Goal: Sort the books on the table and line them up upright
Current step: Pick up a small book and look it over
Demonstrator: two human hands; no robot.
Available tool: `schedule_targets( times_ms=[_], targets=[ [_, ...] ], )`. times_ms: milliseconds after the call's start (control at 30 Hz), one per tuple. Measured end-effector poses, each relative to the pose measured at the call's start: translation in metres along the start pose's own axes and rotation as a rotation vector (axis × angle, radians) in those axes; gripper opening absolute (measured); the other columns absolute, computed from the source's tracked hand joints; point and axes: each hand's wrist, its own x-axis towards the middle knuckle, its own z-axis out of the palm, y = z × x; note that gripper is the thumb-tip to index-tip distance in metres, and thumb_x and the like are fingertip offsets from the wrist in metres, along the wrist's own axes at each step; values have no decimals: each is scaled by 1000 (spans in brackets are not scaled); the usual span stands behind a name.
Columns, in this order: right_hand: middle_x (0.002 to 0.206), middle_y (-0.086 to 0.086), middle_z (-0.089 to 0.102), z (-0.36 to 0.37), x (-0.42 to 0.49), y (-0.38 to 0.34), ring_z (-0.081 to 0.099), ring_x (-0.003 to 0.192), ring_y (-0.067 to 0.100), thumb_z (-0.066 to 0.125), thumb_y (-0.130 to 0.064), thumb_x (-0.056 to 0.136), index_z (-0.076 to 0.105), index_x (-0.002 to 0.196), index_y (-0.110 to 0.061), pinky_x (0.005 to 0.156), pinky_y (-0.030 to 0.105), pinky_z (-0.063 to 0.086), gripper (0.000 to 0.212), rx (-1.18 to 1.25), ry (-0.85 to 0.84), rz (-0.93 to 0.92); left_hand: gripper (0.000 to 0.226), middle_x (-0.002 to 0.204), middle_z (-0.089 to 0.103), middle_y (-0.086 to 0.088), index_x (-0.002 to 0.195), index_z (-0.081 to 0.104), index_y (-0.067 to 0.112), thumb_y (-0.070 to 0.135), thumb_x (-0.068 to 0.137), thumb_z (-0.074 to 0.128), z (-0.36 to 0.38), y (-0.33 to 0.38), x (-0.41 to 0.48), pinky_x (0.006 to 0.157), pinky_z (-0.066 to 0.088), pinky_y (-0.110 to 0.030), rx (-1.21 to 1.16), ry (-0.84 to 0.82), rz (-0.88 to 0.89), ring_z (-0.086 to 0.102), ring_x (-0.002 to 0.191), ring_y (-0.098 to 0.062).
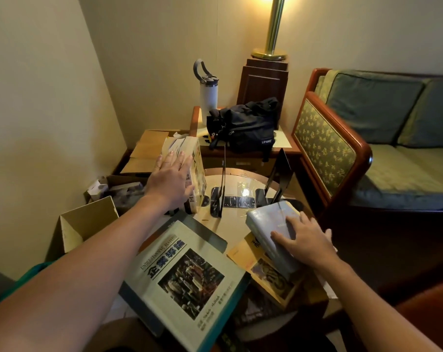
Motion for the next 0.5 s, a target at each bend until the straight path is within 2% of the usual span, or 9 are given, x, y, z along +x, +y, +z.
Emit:
schedule_targets(
  times_ms=[33,100,167,333,500],
  targets=[
    [161,3,29,2,1,5,31,143,33,42,-87,79,31,152,-36,113,62,23,90,21,-23,59,81,167,11,-7,160,8,23,53,97,49,-2,-1,0,125,4,-48,-11,-16,1,8,154,-29],
    [155,5,36,3,2,11,41,135,35,40,-96,67,21,156,-35,105,56,36,109,87,-49,119,81,168,9,-5,160,6,25,53,97,49,-4,-3,0,125,4,-48,-28,-47,14,6,154,-29],
    [146,6,42,4,2,13,47,126,33,42,-97,65,18,157,-35,96,48,44,114,98,-38,124,81,168,9,-5,160,5,27,52,97,50,-6,-5,-2,125,4,-48,-30,-66,35,6,154,-29],
    [135,6,46,10,-3,15,49,117,28,39,-102,54,17,156,-36,89,42,46,123,106,16,104,76,167,13,-6,159,9,33,53,98,49,-9,-6,-7,124,10,-56,2,-48,70,10,154,-33],
    [135,1,53,15,1,17,54,117,25,46,-107,41,27,151,-30,90,48,52,137,164,1,47,79,167,13,-6,159,8,34,50,97,52,-7,-3,-7,123,12,-57,-11,-51,59,9,153,-35]
  ],
)
